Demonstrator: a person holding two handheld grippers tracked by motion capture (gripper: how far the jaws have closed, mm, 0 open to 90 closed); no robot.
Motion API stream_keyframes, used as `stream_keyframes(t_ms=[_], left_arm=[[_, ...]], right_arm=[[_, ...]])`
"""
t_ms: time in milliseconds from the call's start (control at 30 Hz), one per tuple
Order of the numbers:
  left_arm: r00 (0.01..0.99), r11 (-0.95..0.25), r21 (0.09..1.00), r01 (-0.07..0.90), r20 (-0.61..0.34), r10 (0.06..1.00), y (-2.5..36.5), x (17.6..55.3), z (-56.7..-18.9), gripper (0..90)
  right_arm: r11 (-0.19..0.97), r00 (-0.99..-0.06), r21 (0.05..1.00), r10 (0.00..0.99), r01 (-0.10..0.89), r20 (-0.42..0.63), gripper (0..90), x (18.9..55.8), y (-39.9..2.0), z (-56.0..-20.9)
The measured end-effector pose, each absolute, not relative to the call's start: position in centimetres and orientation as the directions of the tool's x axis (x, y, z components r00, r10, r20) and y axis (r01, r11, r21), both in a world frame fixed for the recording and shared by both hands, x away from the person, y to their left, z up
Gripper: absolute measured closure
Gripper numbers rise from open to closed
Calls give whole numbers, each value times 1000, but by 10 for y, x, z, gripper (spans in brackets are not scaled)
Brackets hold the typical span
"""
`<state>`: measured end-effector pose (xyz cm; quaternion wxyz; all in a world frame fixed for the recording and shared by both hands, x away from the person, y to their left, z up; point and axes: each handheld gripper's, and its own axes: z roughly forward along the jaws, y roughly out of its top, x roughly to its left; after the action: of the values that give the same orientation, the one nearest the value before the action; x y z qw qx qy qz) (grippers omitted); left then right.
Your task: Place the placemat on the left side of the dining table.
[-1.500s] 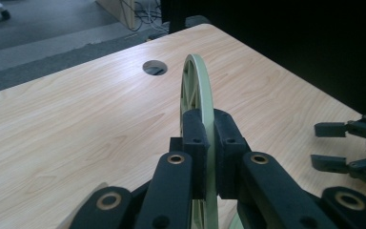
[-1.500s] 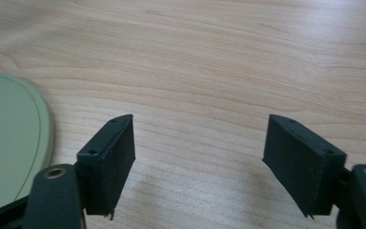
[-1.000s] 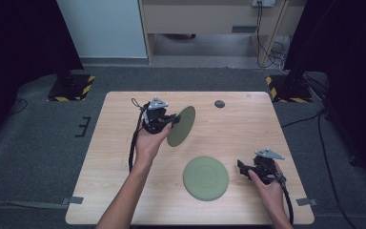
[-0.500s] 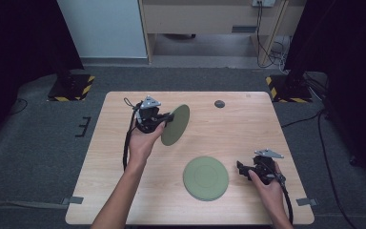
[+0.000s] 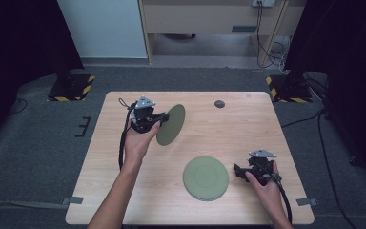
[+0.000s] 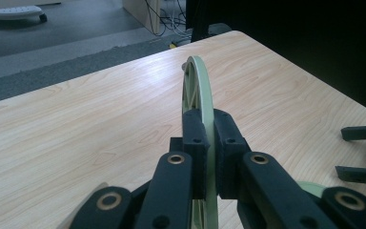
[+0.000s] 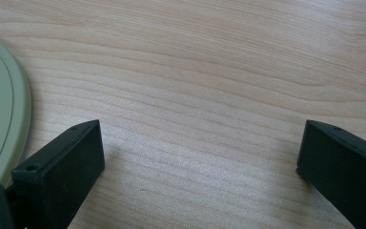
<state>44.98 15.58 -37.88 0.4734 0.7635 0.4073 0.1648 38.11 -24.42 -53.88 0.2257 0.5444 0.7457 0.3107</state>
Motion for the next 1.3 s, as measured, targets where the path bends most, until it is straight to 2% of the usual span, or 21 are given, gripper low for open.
stream_keyframes(t_ms=[1300], left_arm=[[537, -170, 849, 500, -149, 830, 210, 448, -393, 854]], right_arm=[[214, -305, 709, 952, 672, 2, 22, 381, -244, -539]])
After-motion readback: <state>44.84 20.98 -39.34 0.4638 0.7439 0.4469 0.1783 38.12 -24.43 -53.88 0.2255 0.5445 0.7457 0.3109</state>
